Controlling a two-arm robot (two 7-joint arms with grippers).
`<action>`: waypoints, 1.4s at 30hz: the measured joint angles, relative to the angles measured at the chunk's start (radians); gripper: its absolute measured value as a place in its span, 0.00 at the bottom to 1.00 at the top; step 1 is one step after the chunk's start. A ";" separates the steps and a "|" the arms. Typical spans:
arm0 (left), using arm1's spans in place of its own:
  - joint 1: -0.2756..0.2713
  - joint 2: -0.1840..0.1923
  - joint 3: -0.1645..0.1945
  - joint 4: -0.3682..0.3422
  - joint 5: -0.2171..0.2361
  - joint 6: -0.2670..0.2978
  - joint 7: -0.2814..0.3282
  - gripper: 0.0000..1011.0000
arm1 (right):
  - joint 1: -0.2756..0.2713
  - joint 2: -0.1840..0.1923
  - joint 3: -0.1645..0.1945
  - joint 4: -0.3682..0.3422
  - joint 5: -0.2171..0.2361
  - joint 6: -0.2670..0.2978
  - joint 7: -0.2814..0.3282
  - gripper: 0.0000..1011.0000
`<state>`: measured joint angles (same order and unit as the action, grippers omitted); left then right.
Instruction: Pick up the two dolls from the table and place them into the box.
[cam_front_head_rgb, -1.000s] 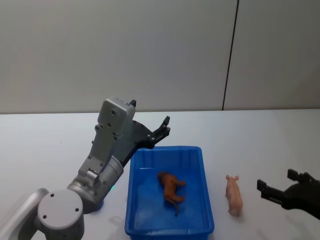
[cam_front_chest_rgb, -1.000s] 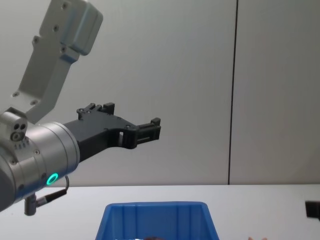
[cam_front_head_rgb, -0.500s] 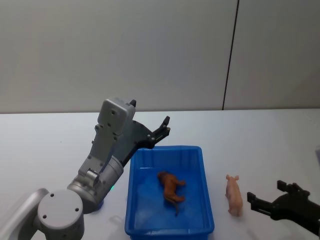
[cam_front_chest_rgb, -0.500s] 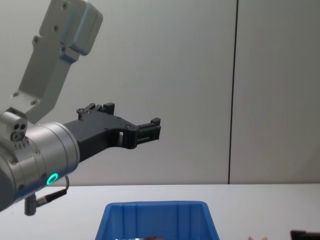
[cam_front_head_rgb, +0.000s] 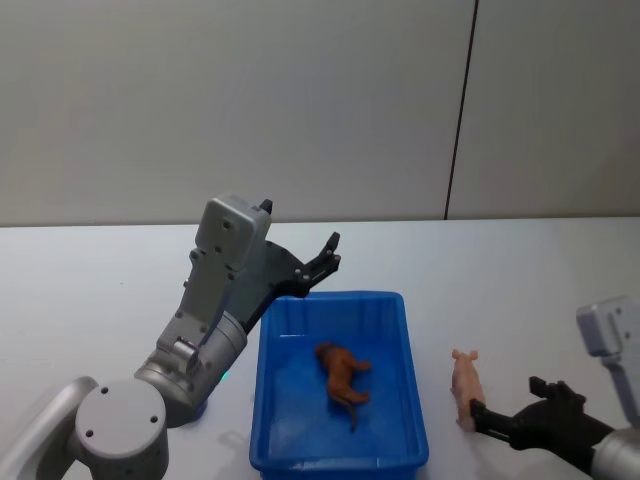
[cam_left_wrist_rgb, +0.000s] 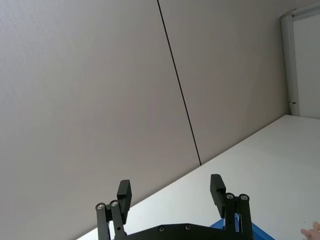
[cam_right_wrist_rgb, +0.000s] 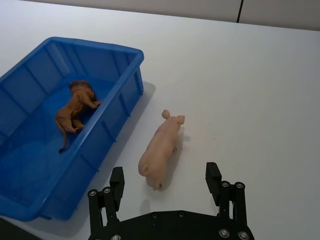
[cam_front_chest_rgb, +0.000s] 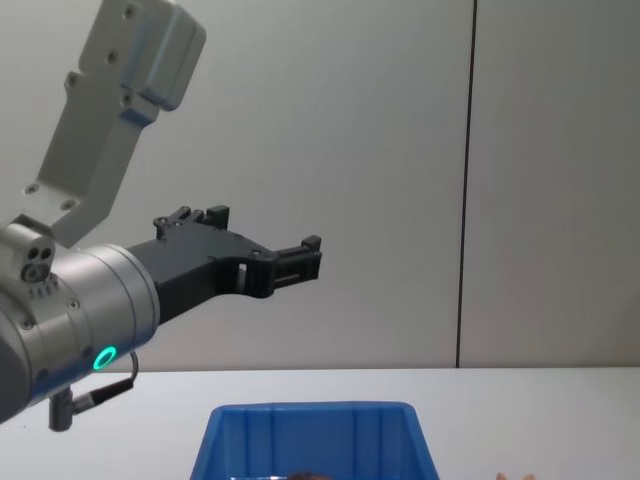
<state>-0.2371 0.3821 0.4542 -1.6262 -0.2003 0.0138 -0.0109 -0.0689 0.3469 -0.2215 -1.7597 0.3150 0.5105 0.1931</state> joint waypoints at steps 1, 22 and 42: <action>0.000 0.000 0.000 0.000 0.000 0.000 0.000 0.99 | 0.006 -0.006 -0.004 0.008 -0.005 0.000 -0.001 0.99; 0.000 0.000 0.000 0.000 0.000 0.000 0.000 0.99 | 0.118 -0.119 -0.069 0.189 -0.136 -0.012 -0.033 0.99; 0.000 0.000 0.000 0.000 0.000 0.000 0.000 0.99 | 0.158 -0.157 -0.093 0.269 -0.184 -0.010 -0.032 0.72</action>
<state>-0.2371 0.3821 0.4542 -1.6262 -0.2003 0.0138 -0.0109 0.0887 0.1896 -0.3143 -1.4910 0.1312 0.5001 0.1612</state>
